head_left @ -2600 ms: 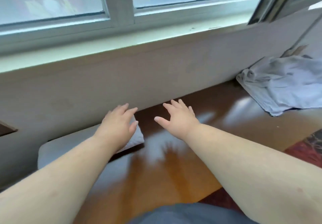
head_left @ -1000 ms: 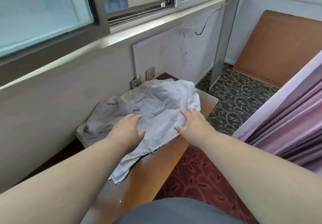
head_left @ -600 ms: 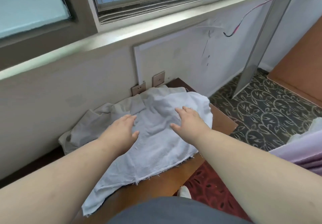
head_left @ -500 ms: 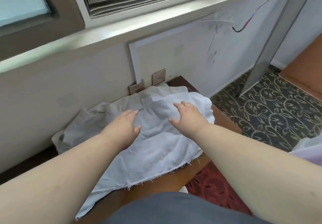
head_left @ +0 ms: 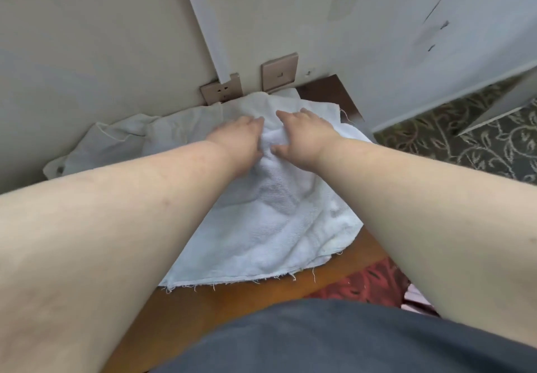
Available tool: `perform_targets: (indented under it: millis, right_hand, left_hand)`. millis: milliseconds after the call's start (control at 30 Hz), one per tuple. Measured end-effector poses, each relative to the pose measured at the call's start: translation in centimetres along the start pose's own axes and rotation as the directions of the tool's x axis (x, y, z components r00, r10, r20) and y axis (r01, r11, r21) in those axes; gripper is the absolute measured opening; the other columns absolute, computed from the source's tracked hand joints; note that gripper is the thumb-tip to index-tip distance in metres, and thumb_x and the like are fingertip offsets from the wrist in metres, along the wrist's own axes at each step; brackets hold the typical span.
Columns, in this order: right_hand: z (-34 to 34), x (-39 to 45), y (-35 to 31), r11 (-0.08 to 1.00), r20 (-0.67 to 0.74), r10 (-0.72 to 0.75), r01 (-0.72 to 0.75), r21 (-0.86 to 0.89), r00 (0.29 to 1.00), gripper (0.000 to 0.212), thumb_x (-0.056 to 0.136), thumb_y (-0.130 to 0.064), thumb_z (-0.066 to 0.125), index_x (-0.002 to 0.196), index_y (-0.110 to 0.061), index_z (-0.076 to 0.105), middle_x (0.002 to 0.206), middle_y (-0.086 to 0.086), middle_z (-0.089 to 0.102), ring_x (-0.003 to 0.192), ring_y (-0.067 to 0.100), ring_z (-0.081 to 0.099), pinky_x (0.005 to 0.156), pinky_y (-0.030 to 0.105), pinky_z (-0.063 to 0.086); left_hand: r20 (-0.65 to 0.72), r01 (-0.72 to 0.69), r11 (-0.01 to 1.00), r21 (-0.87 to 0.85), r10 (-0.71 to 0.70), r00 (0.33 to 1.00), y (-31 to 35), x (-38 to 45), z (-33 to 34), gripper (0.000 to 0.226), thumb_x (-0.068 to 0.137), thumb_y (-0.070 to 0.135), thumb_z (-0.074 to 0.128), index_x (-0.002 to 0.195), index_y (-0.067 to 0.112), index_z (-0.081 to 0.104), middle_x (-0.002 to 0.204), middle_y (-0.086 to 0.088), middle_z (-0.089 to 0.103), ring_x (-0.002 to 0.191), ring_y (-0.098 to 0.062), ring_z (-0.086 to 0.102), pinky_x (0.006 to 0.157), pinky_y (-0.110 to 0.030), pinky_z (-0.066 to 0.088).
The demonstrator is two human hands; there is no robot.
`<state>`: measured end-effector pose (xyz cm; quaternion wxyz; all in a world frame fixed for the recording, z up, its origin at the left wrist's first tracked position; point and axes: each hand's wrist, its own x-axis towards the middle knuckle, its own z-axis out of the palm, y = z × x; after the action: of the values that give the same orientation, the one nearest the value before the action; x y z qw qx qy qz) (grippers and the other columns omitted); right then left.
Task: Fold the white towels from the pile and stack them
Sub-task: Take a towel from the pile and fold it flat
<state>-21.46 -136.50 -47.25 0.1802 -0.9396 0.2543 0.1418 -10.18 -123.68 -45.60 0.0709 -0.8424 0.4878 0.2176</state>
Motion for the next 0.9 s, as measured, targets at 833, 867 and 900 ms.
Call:
perform_targets:
  millis: [833,867,900]
  right_hand:
    - [-5.7,-5.2,-7.4,0.830,-0.308,0.146,0.053,0.555,0.940,0.011,0.083,-0.044,0.054,0.080,-0.035,0.048,0.074,-0.013,0.061,0.072,0.002,0.056,0.059,0.027,0.042]
    - [-6.1,-5.4,-8.5,0.807,-0.310,0.141,0.072,0.586,0.940,0.011,0.082,-0.044,0.053,0.081,-0.034,0.049,0.072,-0.013,0.061,0.069,0.002,0.056,0.059,0.028,0.042]
    - [-6.5,-5.6,-9.6,0.783,-0.322,0.135,0.098,0.615,0.937,0.011,0.081,-0.043,0.053,0.080,-0.032,0.049,0.070,-0.013,0.060,0.065,0.001,0.055,0.058,0.028,0.042]
  left_hand:
    - [-0.281,0.027,0.961,-0.274,-0.106,0.954,-7.0,-6.3,-4.8,0.011,0.090,0.037,0.041,0.092,0.029,0.049,0.090,0.004,0.061,0.080,-0.024,0.053,0.061,-0.033,0.038]
    - [-0.302,0.019,0.955,-0.297,-0.113,0.947,-6.7,-7.1,-5.7,0.009,0.090,0.037,0.041,0.091,0.030,0.048,0.088,0.005,0.059,0.080,-0.024,0.053,0.061,-0.033,0.039]
    - [-0.317,0.016,0.945,-0.327,-0.126,0.940,-6.5,-8.0,-6.5,0.008,0.090,0.035,0.041,0.092,0.031,0.047,0.088,0.006,0.059,0.081,-0.024,0.054,0.062,-0.034,0.040]
